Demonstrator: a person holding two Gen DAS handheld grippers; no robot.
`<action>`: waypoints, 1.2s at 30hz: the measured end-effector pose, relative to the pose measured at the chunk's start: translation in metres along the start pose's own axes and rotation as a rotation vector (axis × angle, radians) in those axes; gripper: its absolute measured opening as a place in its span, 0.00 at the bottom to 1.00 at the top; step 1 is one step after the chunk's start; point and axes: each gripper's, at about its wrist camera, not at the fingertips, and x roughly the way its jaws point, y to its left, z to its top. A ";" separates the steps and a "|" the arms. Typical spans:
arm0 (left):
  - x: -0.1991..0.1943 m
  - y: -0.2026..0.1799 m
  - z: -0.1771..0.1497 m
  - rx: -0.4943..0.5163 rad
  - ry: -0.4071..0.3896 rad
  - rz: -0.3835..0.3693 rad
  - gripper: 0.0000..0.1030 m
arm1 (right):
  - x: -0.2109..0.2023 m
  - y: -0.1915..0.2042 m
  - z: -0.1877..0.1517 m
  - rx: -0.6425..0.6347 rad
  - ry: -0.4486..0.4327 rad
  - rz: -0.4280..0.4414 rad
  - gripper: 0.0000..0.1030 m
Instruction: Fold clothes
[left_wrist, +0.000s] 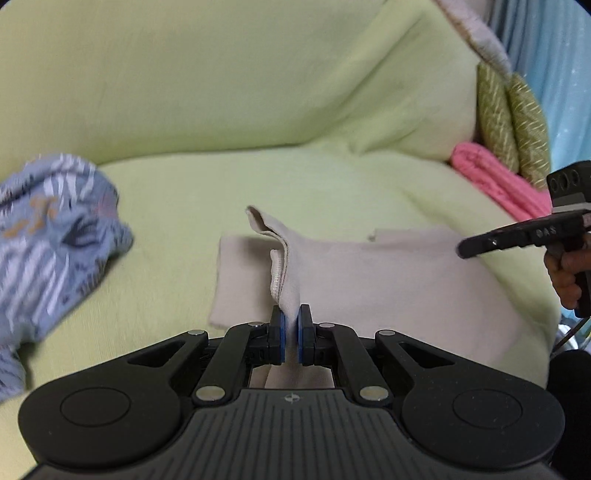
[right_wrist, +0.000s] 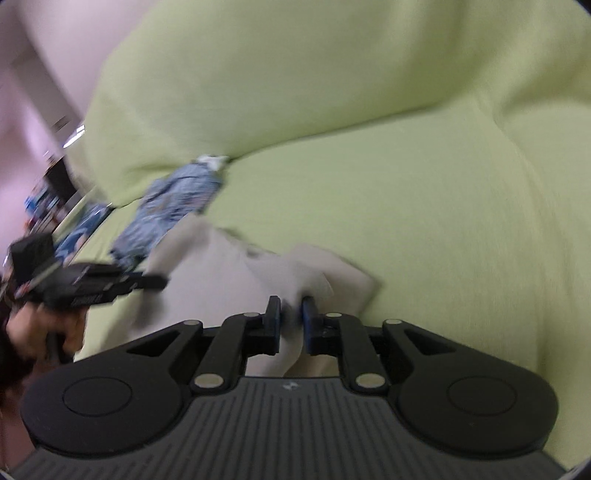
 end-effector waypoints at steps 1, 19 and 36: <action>0.003 0.001 -0.003 -0.007 0.005 0.004 0.04 | 0.006 -0.007 -0.003 0.032 0.003 0.000 0.17; 0.009 0.050 -0.014 -0.272 -0.031 -0.154 0.05 | 0.015 -0.061 -0.038 0.588 -0.176 0.214 0.10; 0.006 0.043 -0.014 -0.188 -0.073 -0.111 0.05 | -0.005 -0.028 -0.012 0.211 -0.197 -0.042 0.06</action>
